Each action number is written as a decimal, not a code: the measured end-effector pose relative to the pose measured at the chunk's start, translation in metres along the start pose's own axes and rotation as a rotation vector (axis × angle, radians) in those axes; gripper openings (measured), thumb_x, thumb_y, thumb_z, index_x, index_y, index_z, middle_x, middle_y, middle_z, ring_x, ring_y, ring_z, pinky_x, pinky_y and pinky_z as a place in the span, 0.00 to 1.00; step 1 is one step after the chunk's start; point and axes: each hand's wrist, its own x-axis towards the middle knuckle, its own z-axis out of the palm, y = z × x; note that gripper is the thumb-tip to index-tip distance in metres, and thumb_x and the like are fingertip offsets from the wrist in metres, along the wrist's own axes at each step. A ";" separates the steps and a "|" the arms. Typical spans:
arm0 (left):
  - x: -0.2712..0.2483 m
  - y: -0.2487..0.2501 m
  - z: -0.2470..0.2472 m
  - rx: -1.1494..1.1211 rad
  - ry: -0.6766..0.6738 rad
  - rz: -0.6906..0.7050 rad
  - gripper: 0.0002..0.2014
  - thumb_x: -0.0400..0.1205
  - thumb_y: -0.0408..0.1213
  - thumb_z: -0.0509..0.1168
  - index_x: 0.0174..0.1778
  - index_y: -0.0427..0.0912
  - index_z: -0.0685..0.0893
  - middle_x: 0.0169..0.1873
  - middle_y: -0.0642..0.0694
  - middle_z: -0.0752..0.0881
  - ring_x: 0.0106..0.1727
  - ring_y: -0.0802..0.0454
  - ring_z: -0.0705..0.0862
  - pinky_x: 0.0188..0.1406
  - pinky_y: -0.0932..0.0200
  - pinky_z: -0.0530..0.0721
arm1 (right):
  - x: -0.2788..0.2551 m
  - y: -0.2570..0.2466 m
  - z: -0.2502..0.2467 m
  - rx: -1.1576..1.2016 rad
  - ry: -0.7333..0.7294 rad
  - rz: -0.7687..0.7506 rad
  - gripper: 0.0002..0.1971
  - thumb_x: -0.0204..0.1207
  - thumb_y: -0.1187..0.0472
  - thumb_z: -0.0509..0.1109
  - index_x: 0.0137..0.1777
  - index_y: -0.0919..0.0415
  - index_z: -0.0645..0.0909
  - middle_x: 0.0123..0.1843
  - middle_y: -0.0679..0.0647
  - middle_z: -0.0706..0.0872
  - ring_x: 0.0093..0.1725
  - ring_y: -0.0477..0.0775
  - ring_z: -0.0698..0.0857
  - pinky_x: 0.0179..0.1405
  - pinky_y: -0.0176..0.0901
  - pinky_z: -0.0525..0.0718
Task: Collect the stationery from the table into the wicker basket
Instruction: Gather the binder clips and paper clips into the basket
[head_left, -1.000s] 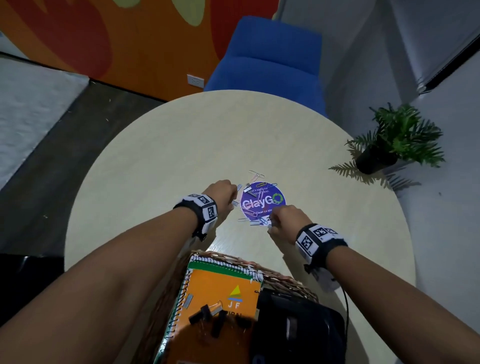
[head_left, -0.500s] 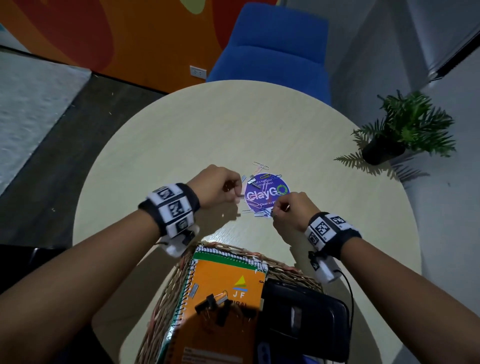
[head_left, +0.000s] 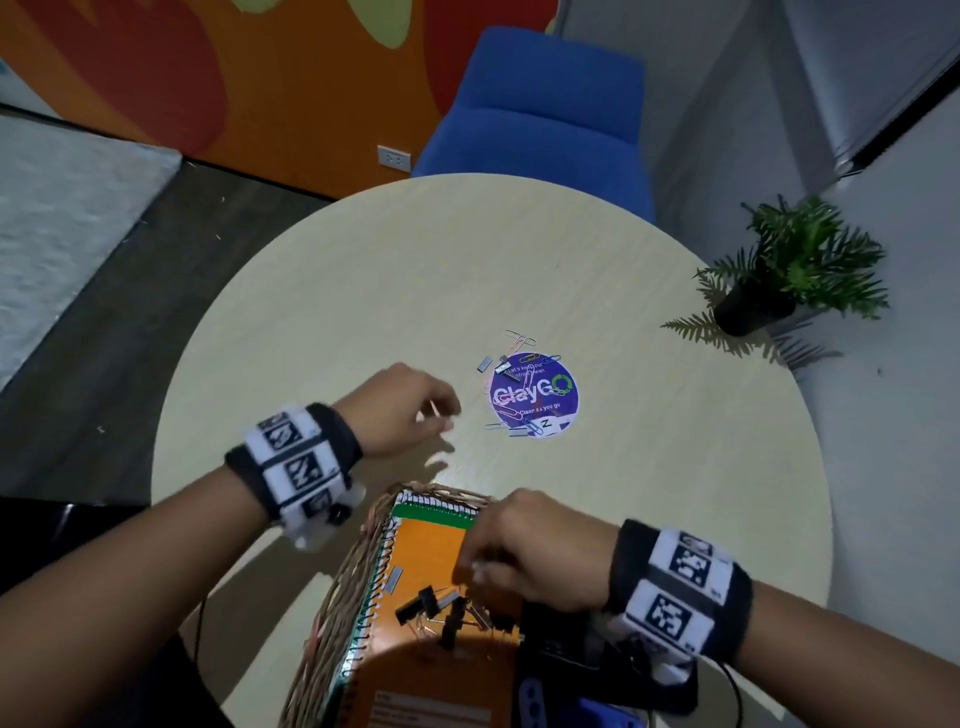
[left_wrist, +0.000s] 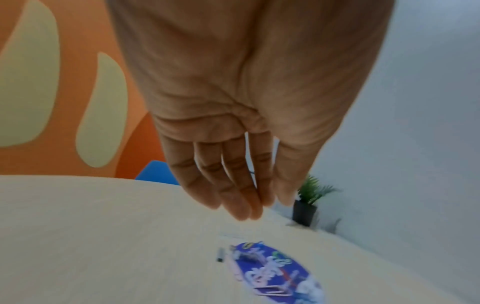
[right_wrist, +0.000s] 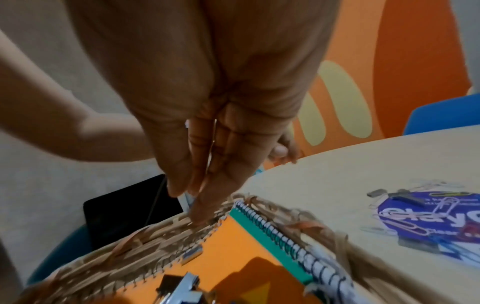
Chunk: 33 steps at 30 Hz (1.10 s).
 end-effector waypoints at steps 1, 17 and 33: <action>0.015 -0.006 -0.002 0.009 0.028 -0.025 0.10 0.80 0.39 0.66 0.55 0.46 0.87 0.52 0.50 0.91 0.49 0.55 0.88 0.51 0.62 0.81 | 0.001 -0.004 0.002 -0.021 -0.024 -0.018 0.12 0.77 0.59 0.68 0.58 0.57 0.86 0.56 0.55 0.90 0.55 0.56 0.86 0.57 0.46 0.80; 0.154 -0.036 0.052 0.103 0.050 -0.157 0.19 0.75 0.27 0.70 0.62 0.42 0.85 0.63 0.37 0.79 0.61 0.35 0.81 0.57 0.49 0.81 | 0.035 0.147 -0.025 0.131 0.404 0.562 0.03 0.70 0.64 0.73 0.42 0.59 0.87 0.44 0.59 0.90 0.42 0.59 0.86 0.49 0.46 0.84; 0.089 -0.021 0.010 -0.185 0.172 -0.142 0.07 0.73 0.29 0.69 0.32 0.45 0.80 0.31 0.52 0.88 0.30 0.67 0.82 0.39 0.69 0.77 | 0.073 0.156 -0.012 -0.044 0.358 0.697 0.09 0.78 0.56 0.61 0.39 0.58 0.78 0.41 0.57 0.82 0.44 0.64 0.84 0.40 0.46 0.78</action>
